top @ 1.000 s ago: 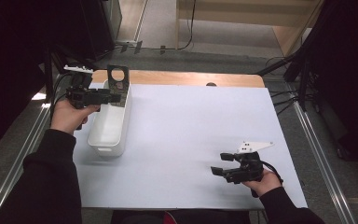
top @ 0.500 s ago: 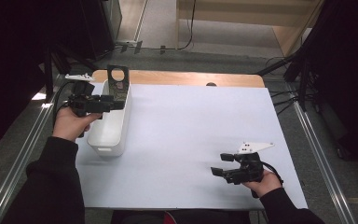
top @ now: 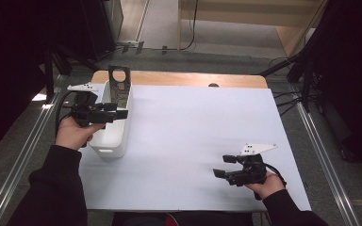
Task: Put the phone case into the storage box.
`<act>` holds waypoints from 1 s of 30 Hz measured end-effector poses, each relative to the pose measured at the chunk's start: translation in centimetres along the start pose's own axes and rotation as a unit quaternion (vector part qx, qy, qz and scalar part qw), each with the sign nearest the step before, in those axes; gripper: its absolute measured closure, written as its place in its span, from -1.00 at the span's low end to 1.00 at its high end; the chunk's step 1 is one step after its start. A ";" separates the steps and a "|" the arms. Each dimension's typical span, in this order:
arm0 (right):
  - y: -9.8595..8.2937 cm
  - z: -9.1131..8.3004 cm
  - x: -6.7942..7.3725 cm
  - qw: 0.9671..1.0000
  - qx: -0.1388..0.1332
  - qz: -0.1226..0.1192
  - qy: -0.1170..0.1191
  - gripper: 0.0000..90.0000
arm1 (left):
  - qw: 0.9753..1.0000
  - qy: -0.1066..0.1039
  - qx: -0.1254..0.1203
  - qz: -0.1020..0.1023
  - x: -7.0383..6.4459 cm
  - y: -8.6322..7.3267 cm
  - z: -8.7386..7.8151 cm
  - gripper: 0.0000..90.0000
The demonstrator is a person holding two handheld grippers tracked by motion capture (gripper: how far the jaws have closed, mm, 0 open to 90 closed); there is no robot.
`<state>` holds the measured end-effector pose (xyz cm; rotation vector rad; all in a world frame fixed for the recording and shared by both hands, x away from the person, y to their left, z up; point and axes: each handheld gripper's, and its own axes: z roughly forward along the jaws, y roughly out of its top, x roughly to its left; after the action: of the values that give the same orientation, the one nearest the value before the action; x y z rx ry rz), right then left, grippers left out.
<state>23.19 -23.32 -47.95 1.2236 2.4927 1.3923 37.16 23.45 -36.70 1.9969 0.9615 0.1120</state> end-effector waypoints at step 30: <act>0.0 0.0 0.0 1.000 -0.002 -0.001 0.000 -0.44 | 0.999 -0.019 0.004 0.050 -4.0 -3.4 1.4 -0.29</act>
<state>23.17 -23.32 -47.88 1.2198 2.4906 1.3959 32.99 20.87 -39.00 2.0467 0.8398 0.1242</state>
